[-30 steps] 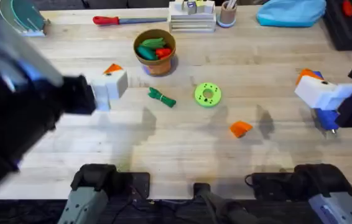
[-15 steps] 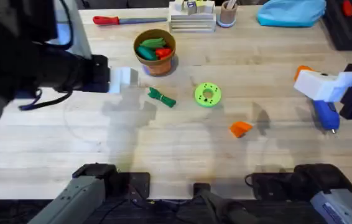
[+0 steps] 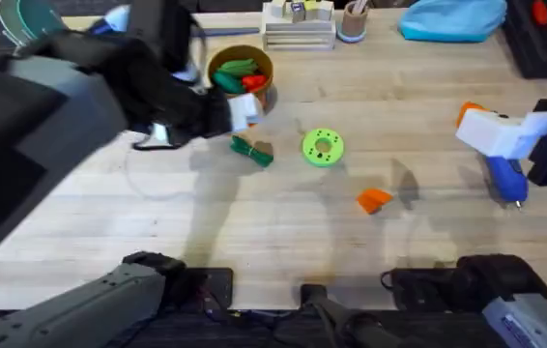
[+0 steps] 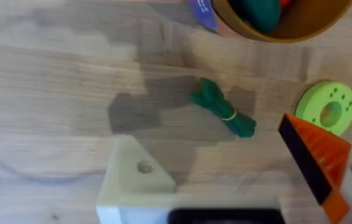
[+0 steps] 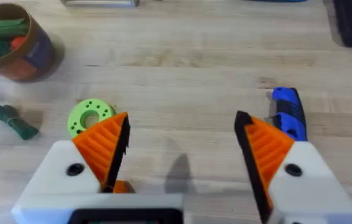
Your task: Pick up the gripper from the table and insert it into the empty holder that is missing its gripper. Then pick up a screw, insert it into the mounting hole, and use the screwdriver to tighten it. Finally, clean up the table by picking up the vegetable and placing it into the bucket.
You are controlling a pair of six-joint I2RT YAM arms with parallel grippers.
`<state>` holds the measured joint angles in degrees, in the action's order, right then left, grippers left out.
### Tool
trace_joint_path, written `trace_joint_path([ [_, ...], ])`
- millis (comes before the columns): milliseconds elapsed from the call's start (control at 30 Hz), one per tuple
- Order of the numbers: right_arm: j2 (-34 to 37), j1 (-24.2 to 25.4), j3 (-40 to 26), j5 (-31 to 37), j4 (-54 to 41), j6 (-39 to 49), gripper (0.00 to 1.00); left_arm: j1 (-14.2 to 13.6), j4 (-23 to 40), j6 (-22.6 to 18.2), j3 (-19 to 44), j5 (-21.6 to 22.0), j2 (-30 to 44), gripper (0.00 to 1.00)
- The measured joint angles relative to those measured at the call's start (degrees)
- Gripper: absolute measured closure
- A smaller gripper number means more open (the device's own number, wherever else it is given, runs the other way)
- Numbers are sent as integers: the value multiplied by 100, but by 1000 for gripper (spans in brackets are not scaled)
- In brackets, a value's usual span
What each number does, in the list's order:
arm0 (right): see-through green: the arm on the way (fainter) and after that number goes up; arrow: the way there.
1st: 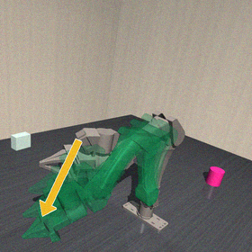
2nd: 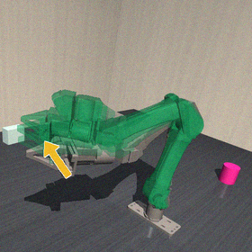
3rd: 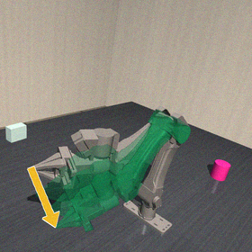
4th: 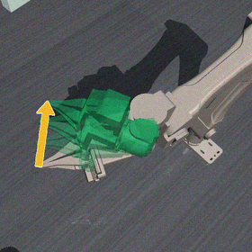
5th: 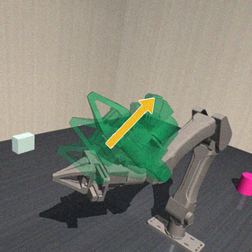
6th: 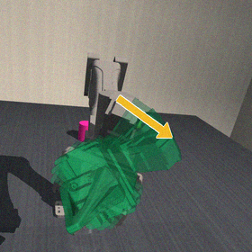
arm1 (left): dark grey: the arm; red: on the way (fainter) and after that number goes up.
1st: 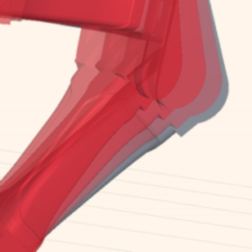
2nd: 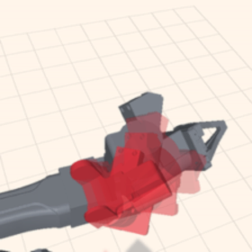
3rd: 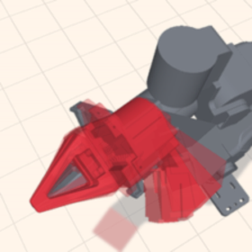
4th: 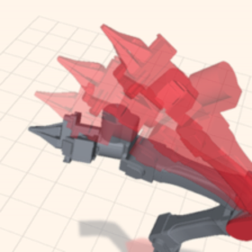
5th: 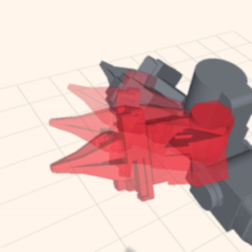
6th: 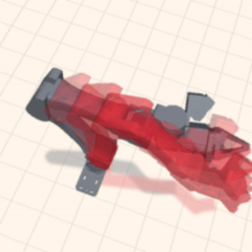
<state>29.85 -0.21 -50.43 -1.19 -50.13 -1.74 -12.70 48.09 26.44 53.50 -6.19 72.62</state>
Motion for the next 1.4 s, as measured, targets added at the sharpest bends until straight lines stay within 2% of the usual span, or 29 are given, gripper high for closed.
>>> trace_joint_path([
  [67,0,0,0,0,-2,0,7,-321,-104,506,-78,267,76,6],
  [167,0,0,0,0,-2,0,10,-644,-243,1108,-136,538,311,8],
  [300,0,0,0,0,-2,0,9,-914,-295,1503,-150,692,664,32],
  [333,0,0,0,1,-2,0,9,-969,-293,1579,-155,716,737,115],
  [400,0,0,0,0,-2,0,10,-1047,-290,1643,-169,748,819,403],
  [500,0,0,0,0,-2,0,9,-1096,-252,1693,-180,768,825,885],
  [533,0,0,0,0,-2,0,10,-1096,-226,1690,-180,779,812,971],
  [600,0,0,0,0,-2,0,10,-1096,-203,1660,-184,790,720,986],
  [700,0,0,0,0,-2,0,9,-1102,-201,1429,-185,797,286,983],
  [833,0,0,0,0,-4,0,7,-1200,-201,707,-185,792,-734,984],
  [867,0,0,0,0,-4,-1,9,-1263,-201,458,-185,787,-1079,958],
  [933,0,0,0,0,-4,-2,9,-1366,-203,118,-185,773,-1637,680],
  [967,0,0,0,0,-4,-2,10,-1421,-206,-33,-185,768,-1982,499],
  [1067,0,0,0,0,-4,-2,9,-1465,-324,-264,-185,791,-2734,56],
  [1133,0,0,0,0,-4,-2,9,-1465,-401,-353,-185,891,-3094,14],
  [1233,0,0,0,0,-4,-2,9,-1465,-518,-448,-185,1185,-3580,9],
  [1400,1,0,0,0,-4,-1,8,-1465,-559,-499,-185,1482,-3993,9],
])
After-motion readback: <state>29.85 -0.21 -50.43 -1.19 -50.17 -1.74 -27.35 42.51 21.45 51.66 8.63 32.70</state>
